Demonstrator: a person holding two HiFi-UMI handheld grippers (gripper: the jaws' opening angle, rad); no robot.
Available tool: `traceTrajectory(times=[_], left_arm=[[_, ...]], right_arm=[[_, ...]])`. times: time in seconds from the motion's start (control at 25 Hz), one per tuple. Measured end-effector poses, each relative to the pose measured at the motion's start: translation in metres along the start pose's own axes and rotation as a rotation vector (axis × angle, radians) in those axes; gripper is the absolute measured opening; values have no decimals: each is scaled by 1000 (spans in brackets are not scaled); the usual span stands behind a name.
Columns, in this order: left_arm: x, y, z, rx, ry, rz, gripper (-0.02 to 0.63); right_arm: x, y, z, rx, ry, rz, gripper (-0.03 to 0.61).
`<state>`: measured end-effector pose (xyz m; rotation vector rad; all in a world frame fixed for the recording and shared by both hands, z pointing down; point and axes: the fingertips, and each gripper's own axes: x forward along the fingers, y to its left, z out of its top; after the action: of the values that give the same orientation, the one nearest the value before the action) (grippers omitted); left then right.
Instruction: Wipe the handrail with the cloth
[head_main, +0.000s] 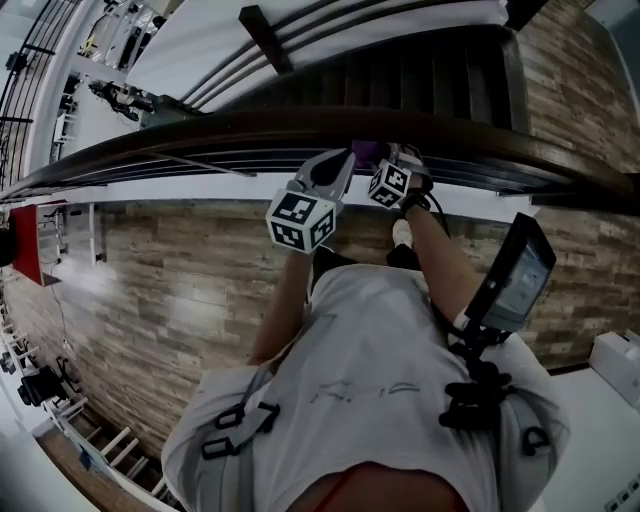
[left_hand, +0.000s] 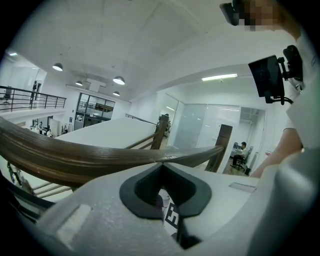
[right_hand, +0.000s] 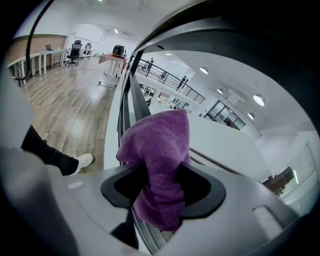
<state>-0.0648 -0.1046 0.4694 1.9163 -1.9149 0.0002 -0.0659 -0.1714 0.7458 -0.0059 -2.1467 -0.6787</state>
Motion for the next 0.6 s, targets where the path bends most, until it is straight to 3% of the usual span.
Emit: traceTrajectory(times=[0.24, 0.6], left_arm=[[28, -28, -5, 14, 26, -83, 0], [91, -107, -15, 78, 94, -292, 0]], right_arm=[[-13, -15, -31, 20, 26, -32, 206], [-28, -32, -80, 34, 37, -49, 210]])
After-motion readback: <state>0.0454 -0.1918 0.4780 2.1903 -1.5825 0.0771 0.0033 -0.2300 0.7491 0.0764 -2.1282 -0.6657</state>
